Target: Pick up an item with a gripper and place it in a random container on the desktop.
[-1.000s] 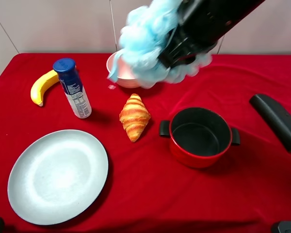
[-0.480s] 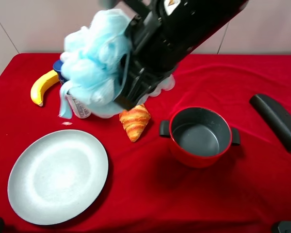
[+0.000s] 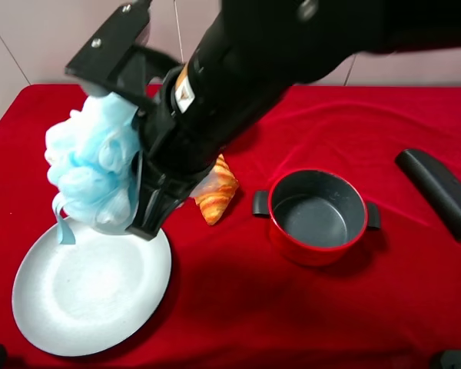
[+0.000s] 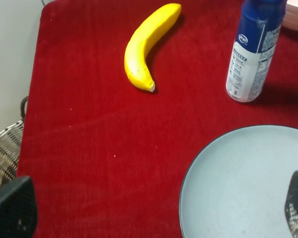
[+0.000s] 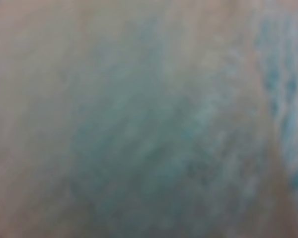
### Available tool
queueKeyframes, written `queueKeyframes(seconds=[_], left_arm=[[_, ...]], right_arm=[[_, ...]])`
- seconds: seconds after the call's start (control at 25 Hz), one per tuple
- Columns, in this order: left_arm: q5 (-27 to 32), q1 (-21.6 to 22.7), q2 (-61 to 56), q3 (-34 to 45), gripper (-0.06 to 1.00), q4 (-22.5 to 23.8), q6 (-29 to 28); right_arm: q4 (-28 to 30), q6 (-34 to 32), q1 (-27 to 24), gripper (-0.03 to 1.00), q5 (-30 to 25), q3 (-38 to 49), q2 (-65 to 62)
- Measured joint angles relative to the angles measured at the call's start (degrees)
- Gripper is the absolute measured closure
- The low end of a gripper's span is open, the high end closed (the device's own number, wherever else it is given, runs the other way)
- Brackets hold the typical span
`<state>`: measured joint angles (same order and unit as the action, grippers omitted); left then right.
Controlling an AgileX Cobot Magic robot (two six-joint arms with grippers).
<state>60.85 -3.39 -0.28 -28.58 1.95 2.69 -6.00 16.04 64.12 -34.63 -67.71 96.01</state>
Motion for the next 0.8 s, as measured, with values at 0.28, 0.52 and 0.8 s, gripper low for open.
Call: queueKeyframes(seconds=[0.28,0.52,0.8], left_arm=[[0.00,0.00,0.00,0.00,-0.04,0.00,0.00],[0.00,0.00,0.00,0.00,-0.04,0.00,0.00],[0.00,0.00,0.00,0.00,-0.04,0.00,0.00]], right_arm=[[-0.68,0.00,1.92,0.71,3.14,-2.51,6.11],[-1.50,0.00,1.99,0.71,3.26,-7.73,11.58],[-1.99,0.00,1.99,0.71,3.50,-10.03,15.95]])
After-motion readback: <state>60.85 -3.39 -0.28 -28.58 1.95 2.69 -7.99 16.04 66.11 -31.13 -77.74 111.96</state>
